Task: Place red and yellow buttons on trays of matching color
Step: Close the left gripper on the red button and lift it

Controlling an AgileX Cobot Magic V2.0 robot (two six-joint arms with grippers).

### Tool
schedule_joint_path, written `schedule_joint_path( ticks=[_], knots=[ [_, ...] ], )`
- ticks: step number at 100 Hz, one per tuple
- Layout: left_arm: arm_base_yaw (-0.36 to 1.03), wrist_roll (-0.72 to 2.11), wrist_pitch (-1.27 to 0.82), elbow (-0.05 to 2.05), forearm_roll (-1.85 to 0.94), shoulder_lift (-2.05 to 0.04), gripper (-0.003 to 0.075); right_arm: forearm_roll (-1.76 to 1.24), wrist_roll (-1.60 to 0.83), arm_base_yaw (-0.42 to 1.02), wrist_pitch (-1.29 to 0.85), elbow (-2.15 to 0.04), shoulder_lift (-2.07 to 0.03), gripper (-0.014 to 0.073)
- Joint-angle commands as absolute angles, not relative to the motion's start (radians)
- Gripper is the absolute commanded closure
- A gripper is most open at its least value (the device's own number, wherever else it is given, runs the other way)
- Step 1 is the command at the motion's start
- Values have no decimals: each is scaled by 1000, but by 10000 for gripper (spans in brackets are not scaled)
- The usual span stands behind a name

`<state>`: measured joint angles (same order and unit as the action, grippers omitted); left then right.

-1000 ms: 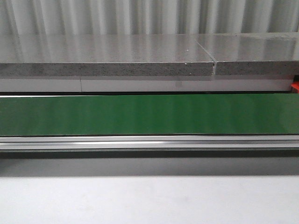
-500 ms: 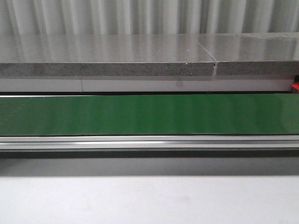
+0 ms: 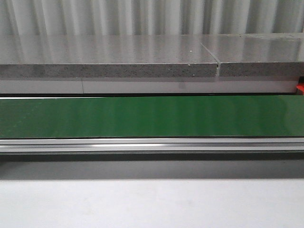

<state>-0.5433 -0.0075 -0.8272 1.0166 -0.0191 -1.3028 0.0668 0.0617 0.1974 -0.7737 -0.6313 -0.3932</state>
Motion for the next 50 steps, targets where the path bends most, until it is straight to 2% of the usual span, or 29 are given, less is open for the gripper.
schedule_joint_path(
  ticks=[1,29,50],
  knots=[
    [-507,-8,-818,1044,-29,-1232,618,67,56,196,-705,-654,-396,662],
    [-329,0,-853,1050,-29,-1227,618,67,56,196,-705,-654,-396,662],
    [-215,0,-890,1101,-29,-1316,618,67,56,196,-705,-654,-396,662]
  ],
)
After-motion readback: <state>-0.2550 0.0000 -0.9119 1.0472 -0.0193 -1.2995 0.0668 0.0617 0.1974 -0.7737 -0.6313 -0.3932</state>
